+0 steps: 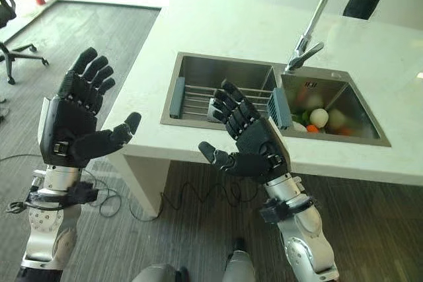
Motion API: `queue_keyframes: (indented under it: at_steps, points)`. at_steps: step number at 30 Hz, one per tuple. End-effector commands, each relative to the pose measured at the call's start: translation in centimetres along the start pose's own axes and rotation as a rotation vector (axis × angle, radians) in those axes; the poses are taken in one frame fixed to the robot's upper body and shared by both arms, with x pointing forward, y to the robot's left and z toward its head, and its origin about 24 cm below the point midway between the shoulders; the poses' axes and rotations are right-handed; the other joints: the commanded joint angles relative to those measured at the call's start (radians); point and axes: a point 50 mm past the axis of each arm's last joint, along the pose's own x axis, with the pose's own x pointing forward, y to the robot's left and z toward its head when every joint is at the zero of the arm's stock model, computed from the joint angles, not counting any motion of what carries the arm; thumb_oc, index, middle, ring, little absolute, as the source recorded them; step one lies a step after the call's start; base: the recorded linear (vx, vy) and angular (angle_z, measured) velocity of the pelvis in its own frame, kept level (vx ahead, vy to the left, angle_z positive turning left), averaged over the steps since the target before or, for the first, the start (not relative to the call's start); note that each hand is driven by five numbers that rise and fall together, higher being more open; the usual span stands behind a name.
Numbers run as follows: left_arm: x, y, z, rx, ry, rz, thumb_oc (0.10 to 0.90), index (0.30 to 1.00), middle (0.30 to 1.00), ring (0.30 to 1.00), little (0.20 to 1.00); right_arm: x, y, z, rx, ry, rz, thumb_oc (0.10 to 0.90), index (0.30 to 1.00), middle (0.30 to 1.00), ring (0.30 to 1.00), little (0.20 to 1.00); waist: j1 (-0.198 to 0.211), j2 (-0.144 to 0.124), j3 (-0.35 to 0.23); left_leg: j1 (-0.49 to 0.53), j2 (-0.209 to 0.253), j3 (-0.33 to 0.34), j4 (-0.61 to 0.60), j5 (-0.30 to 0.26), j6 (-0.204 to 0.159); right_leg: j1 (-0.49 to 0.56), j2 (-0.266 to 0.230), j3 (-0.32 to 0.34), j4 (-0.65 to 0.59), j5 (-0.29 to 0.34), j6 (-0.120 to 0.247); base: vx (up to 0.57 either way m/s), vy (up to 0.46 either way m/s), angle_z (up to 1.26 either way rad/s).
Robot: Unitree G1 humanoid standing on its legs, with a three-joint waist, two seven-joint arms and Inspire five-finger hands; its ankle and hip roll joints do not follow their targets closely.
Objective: Place the dishes in the dishwasher.
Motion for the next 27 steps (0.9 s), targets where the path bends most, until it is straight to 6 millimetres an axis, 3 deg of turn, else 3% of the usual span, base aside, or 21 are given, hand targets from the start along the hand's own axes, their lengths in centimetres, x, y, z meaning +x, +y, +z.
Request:
queue_keyframes:
  at_steps: [1,3,4,6,7,8,9,11,14,27]
  points:
    - [1.8,-1.2,4.6,-0.070,-0.282,-0.063,0.800,0.900,0.900,0.900,0.900,1.7,0.1,4.5,-0.108,-0.229,0.076,0.800,0.900,0.900,0.900,0.900,-0.032,0.027,-0.096,0.153,0.145,-0.013,-0.121,-0.060,-0.114,0.078,0.057,-0.043,-0.074,-0.061,0.005,0.23,-0.316,-0.17]
    - [1.7,-1.4,4.7,-0.068,-0.292,-0.065,0.800,0.900,0.900,0.900,0.900,1.5,-0.3,5.0,-0.130,-0.217,0.080,0.800,0.900,0.900,0.900,0.900,-0.048,0.031,-0.100,0.182,0.168,0.004,-0.121,-0.018,-0.137,0.088,0.087,-0.041,-0.074,-0.076,-0.020,0.23,-0.314,-0.03]
    - [1.7,-1.4,4.8,-0.071,-0.294,-0.061,0.800,0.900,0.900,0.900,0.900,1.4,-0.5,5.2,-0.138,-0.209,0.084,0.800,0.900,0.900,0.900,0.900,-0.046,0.029,-0.100,0.192,0.169,0.000,-0.121,0.046,-0.149,0.099,0.102,-0.035,-0.074,-0.089,-0.033,0.20,-0.270,0.20]
    - [1.4,-1.4,4.8,-0.079,-0.298,-0.048,0.800,0.900,0.900,0.900,0.900,1.1,-0.6,5.3,-0.157,-0.189,0.104,0.800,0.900,0.900,0.900,0.900,-0.028,0.013,-0.090,0.189,0.130,-0.024,-0.121,0.151,-0.154,0.132,0.112,-0.013,-0.074,-0.116,-0.060,0.20,-0.256,0.16]
    - [1.2,-1.5,4.9,-0.075,-0.300,-0.053,0.800,0.900,0.900,0.900,0.900,0.9,-0.6,5.3,-0.163,-0.183,0.109,0.800,0.900,0.900,0.900,0.900,-0.021,0.007,-0.082,0.167,0.116,-0.030,-0.121,0.164,-0.150,0.147,0.111,-0.008,-0.074,-0.122,-0.062,0.12,-0.140,-0.33]
    - [1.0,-1.7,5.0,-0.052,-0.303,-0.065,0.800,0.900,0.900,0.900,0.900,0.8,-0.5,5.3,-0.170,-0.183,0.106,0.800,0.900,0.900,0.900,0.900,-0.013,0.006,-0.073,0.124,0.108,-0.035,-0.121,0.147,-0.143,0.163,0.116,-0.005,-0.074,-0.131,-0.061,0.07,0.093,-0.44]
    - [1.1,-1.8,4.6,0.011,-0.295,-0.049,0.800,0.900,0.900,0.900,0.900,1.2,-0.4,4.6,-0.177,-0.189,0.077,0.800,0.900,0.900,0.900,0.900,-0.022,0.055,-0.060,-0.011,0.209,0.020,-0.121,0.125,-0.174,0.194,0.138,-0.035,-0.074,-0.160,-0.055,0.07,0.199,-0.11]
    - [1.6,-1.3,4.0,0.039,-0.257,-0.028,0.800,0.900,0.900,0.900,0.900,1.3,-0.5,4.8,-0.158,-0.195,0.063,0.800,0.900,0.900,0.900,0.900,-0.020,0.066,-0.073,-0.025,0.181,-0.046,-0.121,0.084,-0.172,0.201,0.119,-0.041,-0.074,-0.172,-0.040,0.07,0.233,0.93]
    - [1.8,-1.1,3.8,0.047,-0.234,-0.054,0.800,0.900,0.900,0.900,0.900,0.6,-0.5,4.7,-0.155,-0.193,0.055,0.800,0.900,0.900,0.900,0.900,-0.040,0.075,-0.092,-0.014,0.211,-0.009,-0.121,0.074,-0.183,0.209,0.093,-0.074,-0.074,-0.174,-0.031,0.05,0.107,-0.35]
    - [2.6,-1.3,3.9,0.072,-0.221,-0.116,0.800,0.900,0.900,0.900,0.900,1.1,-0.2,4.5,-0.163,-0.216,0.012,0.800,0.900,0.900,0.900,0.900,-0.040,0.067,-0.095,0.010,0.200,-0.011,-0.121,0.035,-0.157,0.219,0.061,-0.067,-0.074,-0.170,-0.005,0.04,0.052,0.02]
